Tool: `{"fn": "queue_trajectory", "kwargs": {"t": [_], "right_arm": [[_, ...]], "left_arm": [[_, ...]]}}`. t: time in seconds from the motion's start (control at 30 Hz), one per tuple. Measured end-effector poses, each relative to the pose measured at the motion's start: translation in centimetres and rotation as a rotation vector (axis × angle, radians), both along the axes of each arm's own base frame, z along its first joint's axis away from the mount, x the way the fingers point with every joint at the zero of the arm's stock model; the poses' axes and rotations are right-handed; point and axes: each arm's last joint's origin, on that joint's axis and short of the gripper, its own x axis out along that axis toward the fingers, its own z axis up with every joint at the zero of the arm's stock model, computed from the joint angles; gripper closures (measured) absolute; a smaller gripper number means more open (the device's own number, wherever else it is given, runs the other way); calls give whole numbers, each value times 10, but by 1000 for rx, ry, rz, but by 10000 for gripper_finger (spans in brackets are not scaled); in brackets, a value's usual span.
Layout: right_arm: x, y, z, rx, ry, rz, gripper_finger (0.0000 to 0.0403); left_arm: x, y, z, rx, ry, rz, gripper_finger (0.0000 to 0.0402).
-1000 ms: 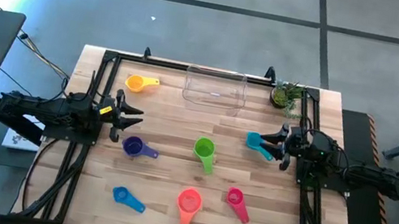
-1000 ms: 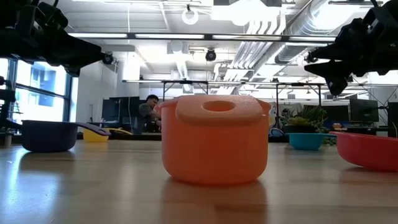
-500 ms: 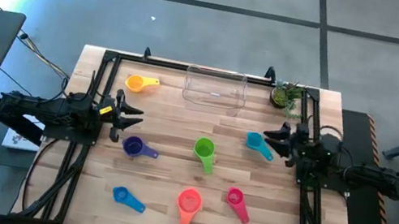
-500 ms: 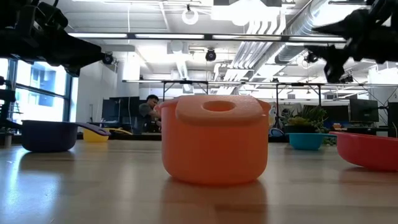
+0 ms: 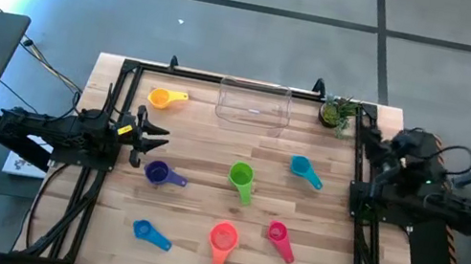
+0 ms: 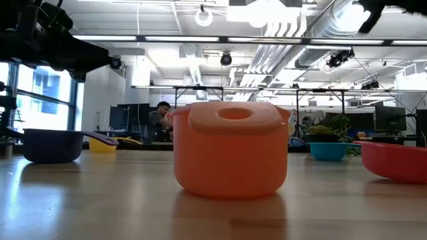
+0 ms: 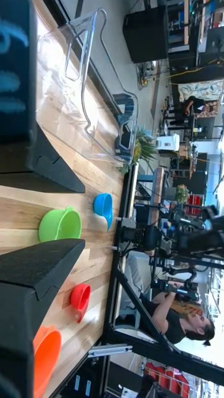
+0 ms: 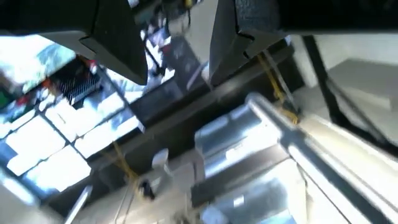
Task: Nest measuring cups in basket
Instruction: Stack the green measuring cup on top of the orange measuring cup
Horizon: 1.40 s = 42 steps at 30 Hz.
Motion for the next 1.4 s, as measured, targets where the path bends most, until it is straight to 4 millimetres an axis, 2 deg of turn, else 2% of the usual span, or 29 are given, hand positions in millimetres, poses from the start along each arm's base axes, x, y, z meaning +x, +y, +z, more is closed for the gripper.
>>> {"fn": "queue_trajectory", "kwargs": {"t": [0.17,0.27,0.47,0.67,0.77,0.9,1.17,1.4], "right_arm": [[-6,1,48,-2,52,-17,237],[1,-1,74,40,136,-5,237],[30,-6,113,185,361,38,237],[67,-12,128,378,665,54,237],[89,-15,126,479,799,79,237],[122,-18,112,592,955,132,237],[188,-14,65,703,1176,153,237],[228,-5,21,719,1353,140,237]], "left_arm": [[0,0,0,0,0,5,284],[0,0,0,0,-1,16,284],[0,0,0,0,-2,16,284],[0,0,0,0,-3,16,284],[0,0,0,0,-3,16,284],[0,1,0,0,-4,23,284],[0,2,3,-1,-30,54,284],[-1,3,7,-6,-73,102,284]]}}
